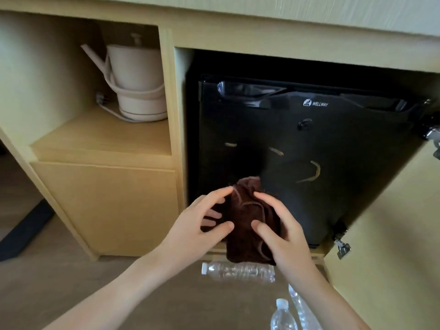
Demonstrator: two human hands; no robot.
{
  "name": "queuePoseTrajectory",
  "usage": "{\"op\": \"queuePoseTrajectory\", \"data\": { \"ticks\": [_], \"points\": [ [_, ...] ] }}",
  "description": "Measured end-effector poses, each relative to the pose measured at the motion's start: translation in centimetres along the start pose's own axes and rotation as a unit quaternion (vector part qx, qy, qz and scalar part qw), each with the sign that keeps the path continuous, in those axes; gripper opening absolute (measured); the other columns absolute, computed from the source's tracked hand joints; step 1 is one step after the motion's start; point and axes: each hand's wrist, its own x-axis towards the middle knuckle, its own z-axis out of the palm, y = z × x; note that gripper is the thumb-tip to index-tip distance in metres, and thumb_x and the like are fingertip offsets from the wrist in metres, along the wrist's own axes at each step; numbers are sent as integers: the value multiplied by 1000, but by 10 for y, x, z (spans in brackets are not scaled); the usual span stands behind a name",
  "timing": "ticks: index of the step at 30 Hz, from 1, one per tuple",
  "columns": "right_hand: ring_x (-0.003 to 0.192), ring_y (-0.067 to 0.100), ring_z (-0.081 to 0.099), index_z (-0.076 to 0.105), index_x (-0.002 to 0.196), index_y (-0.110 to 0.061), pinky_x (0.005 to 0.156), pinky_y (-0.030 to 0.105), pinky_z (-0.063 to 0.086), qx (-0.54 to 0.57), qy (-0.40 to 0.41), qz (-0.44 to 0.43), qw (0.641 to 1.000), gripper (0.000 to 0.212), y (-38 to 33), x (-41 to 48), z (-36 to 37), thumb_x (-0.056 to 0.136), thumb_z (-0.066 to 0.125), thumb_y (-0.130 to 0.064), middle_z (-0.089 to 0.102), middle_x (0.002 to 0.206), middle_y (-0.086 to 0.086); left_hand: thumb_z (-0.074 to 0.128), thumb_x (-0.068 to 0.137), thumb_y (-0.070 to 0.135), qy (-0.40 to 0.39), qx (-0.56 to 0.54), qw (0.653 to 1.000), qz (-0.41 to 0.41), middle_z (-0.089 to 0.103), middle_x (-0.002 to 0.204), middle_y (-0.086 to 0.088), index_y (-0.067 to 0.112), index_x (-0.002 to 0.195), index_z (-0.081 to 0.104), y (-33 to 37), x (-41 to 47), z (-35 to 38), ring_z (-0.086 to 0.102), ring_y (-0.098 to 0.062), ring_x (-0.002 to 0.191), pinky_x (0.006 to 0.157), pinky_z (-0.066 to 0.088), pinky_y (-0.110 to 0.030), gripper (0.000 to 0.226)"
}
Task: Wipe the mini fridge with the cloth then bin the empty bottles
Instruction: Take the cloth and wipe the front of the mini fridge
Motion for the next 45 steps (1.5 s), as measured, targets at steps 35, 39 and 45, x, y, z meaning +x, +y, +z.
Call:
{"op": "queuePoseTrajectory", "data": {
  "ticks": [35,39,45],
  "points": [
    [108,-10,44,54,124,-23,86,-2,35,-264,314,-344,844,53,-69,135,2,78,69,-46,47,117,-1,53,96,16,317,98,896,296,30,159,1,20,154,23,12,129,-37,16,8,147,110,18,-2,66],
    [109,-10,45,63,117,-13,91,3,35,-261,328,-401,814,34,-64,142,0,86,68,-27,57,112,9,54,95,0,308,100,897,302,31,160,-2,14,154,28,5,126,-38,22,-5,149,114,22,-9,66],
    [92,24,61,68,110,-9,72,31,56,-359,181,-470,786,21,-7,130,30,89,67,-11,57,109,13,47,94,-16,265,57,921,279,25,163,5,21,156,25,2,122,-44,20,0,149,113,22,-7,76]
  ]
}}
